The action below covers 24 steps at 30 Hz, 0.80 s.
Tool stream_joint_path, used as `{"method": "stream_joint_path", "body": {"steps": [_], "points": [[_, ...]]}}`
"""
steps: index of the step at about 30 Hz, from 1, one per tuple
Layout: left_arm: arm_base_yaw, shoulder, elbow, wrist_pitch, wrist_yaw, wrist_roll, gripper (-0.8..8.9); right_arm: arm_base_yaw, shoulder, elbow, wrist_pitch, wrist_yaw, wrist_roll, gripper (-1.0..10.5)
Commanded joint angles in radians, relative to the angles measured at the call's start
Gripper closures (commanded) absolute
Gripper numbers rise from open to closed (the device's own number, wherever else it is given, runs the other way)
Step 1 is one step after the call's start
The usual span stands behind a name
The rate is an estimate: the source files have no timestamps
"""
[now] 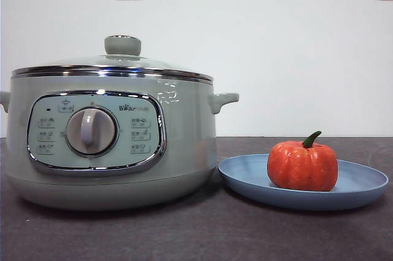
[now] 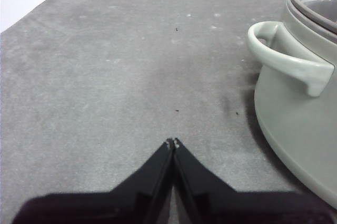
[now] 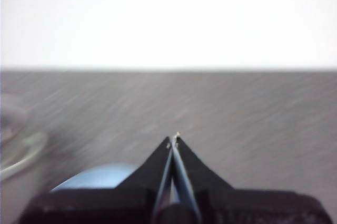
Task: Take the pumpkin out from the steamer,put the pumpkin in the blue plate,close the lid
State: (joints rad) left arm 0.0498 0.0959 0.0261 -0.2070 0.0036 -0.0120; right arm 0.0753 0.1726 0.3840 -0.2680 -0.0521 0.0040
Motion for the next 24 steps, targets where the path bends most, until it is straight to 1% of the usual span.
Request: {"method": "stream_joint_path", "body": {"steps": [1,2,4,7,10,13,19,23,24], "points": [[0.004,-0.002,-0.008,-0.013,0.001,-0.008,8.16,-0.059,-0.034,-0.108,0.131,-0.009,-0.037,9.6],[0.004,-0.002,-0.008,-0.012,0.002,-0.008,8.16,-0.071,-0.042,-0.148,0.172,-0.027,-0.038,9.6],[0.004,-0.002,-0.008,-0.012,0.001,-0.008,8.16,-0.082,-0.053,-0.202,0.205,-0.027,-0.038,9.6],[0.004,-0.002,-0.008,-0.011,0.001,-0.008,8.16,-0.089,-0.068,-0.269,0.206,-0.028,-0.035,9.6],[0.004,-0.002,-0.008,-0.012,0.001,-0.008,8.16,-0.088,-0.087,-0.32,0.206,-0.028,-0.012,9.6],[0.004,-0.002,-0.008,-0.012,0.001,-0.008,8.16,-0.088,-0.119,-0.347,0.17,-0.027,0.004,9.6],[0.004,-0.002,-0.008,-0.012,0.001,-0.008,8.16,-0.066,-0.172,-0.352,0.019,-0.028,0.033,9.6],[0.004,-0.002,-0.008,-0.011,0.001,-0.008,8.16,-0.032,-0.172,-0.352,0.023,-0.037,0.036,9.6],[0.004,-0.002,-0.008,-0.013,0.001,-0.008,8.16,-0.023,-0.172,-0.352,0.023,-0.037,0.048,9.6]]}}
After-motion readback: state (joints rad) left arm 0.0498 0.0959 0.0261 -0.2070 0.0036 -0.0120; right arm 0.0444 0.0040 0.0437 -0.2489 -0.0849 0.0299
